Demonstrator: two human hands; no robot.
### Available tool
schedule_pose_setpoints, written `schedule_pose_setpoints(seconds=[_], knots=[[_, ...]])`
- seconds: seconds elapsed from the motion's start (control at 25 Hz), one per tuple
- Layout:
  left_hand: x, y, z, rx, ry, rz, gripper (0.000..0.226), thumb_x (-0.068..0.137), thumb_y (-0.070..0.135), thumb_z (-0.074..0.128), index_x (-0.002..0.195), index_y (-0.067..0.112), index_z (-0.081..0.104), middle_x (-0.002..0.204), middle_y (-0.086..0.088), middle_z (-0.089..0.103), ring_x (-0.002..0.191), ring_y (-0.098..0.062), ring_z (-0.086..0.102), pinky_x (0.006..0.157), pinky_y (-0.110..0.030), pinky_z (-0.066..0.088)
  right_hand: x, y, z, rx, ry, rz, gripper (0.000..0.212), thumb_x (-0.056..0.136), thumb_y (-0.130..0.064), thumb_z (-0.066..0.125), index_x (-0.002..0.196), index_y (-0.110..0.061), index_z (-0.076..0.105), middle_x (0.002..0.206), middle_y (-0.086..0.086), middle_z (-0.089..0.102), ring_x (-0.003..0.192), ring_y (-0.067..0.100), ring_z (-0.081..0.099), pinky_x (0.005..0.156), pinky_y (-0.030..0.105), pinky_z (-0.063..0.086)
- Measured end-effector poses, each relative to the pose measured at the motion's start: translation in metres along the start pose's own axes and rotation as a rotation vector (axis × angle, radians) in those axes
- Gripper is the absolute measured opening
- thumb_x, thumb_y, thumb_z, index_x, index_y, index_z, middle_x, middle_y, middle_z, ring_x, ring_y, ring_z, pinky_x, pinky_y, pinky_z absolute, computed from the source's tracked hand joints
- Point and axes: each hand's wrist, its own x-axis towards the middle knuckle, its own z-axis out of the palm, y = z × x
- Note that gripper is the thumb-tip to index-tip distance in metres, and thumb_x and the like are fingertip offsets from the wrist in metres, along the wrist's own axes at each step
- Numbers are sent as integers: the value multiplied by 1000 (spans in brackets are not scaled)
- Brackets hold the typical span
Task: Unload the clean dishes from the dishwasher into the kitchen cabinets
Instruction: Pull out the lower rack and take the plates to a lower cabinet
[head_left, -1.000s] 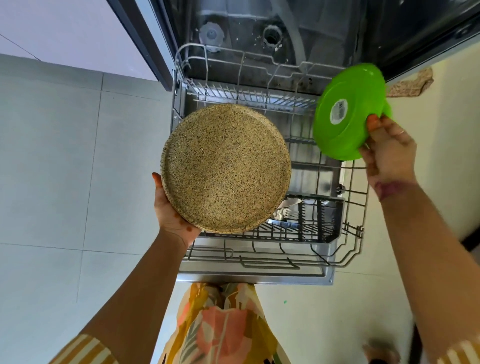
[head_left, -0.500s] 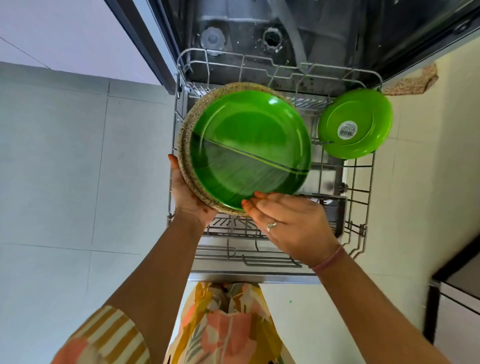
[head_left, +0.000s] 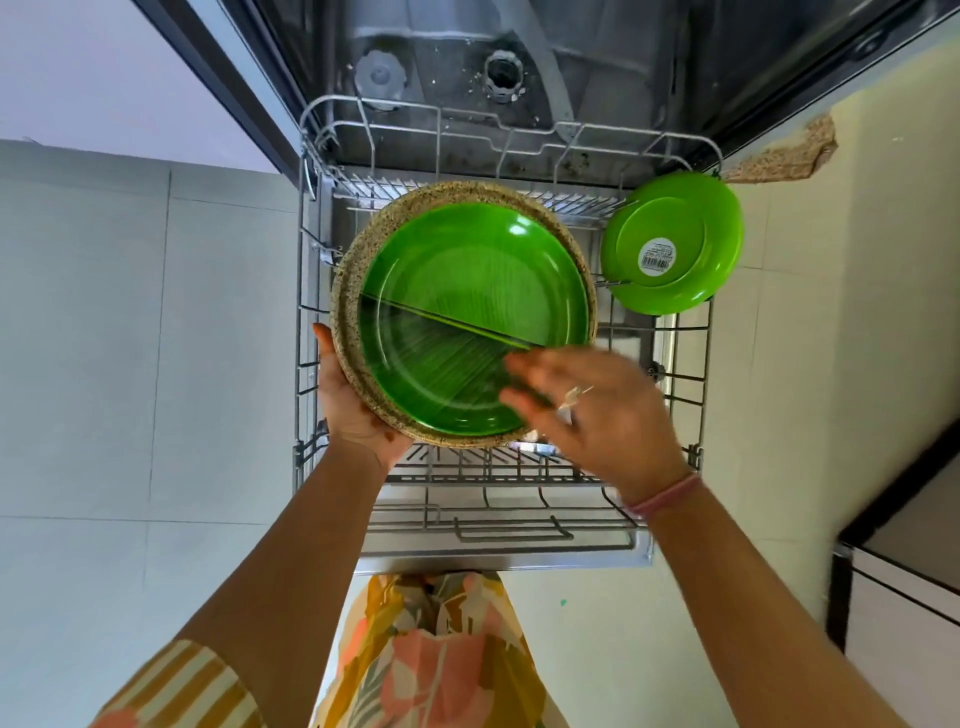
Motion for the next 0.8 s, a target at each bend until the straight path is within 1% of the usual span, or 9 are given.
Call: schedule_pose_setpoints(seconds=[0.08, 0.16, 0.28, 0.36, 0.44, 0.52, 0.64, 0.72, 0.8], knots=[[1, -2, 1, 8, 51, 9, 72, 89, 72, 24, 129, 24, 59, 129, -12, 62, 117, -37, 59, 94, -58, 46, 2, 36, -8, 220, 323, 541, 22, 91, -20, 61, 109, -9, 68, 96, 1, 68, 88, -3, 60, 81, 14, 48], [2, -6, 2, 29, 73, 13, 69, 90, 71, 24, 125, 24, 62, 124, -10, 65, 111, -35, 63, 87, -54, 51, -6, 93, -7, 447, 659, 1126, 31, 90, -20, 58, 119, -10, 60, 101, -3, 63, 90, 3, 59, 84, 21, 51], [7, -11, -1, 45, 133, -1, 71, 89, 71, 26, 134, 24, 54, 129, -11, 62, 118, -36, 58, 93, -56, 47, -10, 148, 8, 644, 669, 1586, 38, 84, -35, 54, 117, -15, 52, 88, -3, 53, 74, 11, 53, 73, 34, 52], [10, -13, -6, 51, 132, -4, 73, 88, 72, 27, 138, 23, 50, 135, -12, 57, 123, -38, 54, 100, -59, 41, -7, 172, 23, 724, 540, 1685, 34, 93, -34, 46, 117, -10, 53, 83, 1, 51, 68, 13, 50, 68, 32, 50], [12, -15, -9, 54, 112, -15, 74, 89, 72, 27, 138, 23, 50, 135, -11, 57, 123, -37, 54, 100, -58, 41, -6, 193, 30, 628, 452, 1646, 45, 89, -37, 43, 118, -7, 59, 90, 4, 58, 81, 20, 56, 88, 43, 52], [14, -15, -12, 75, 127, -22, 74, 89, 72, 25, 138, 22, 50, 135, -11, 57, 123, -36, 54, 101, -58, 41, -18, 220, 36, 587, 407, 1601, 48, 79, -40, 43, 113, -14, 64, 93, 1, 62, 89, 19, 59, 94, 47, 49], [12, -12, -16, 82, 109, -29, 76, 89, 72, 23, 140, 21, 47, 138, -13, 54, 127, -38, 50, 104, -60, 36, -2, 197, 20, 781, 444, 1654, 35, 96, -31, 45, 127, -21, 56, 95, -8, 61, 86, 7, 59, 92, 39, 44], [9, -10, -15, 76, 105, -36, 74, 90, 71, 22, 136, 21, 52, 134, -11, 58, 123, -36, 54, 100, -59, 41, 2, 197, 14, 882, 474, 1643, 29, 100, -27, 42, 125, -26, 55, 101, -9, 61, 94, 6, 57, 90, 39, 39], [7, -8, -13, 67, 116, -23, 71, 90, 70, 22, 127, 22, 60, 126, -9, 64, 115, -33, 61, 95, -55, 47, 8, 202, 7, 942, 535, 1613, 22, 100, -26, 42, 117, -27, 56, 99, -6, 61, 96, 10, 57, 87, 38, 47]])
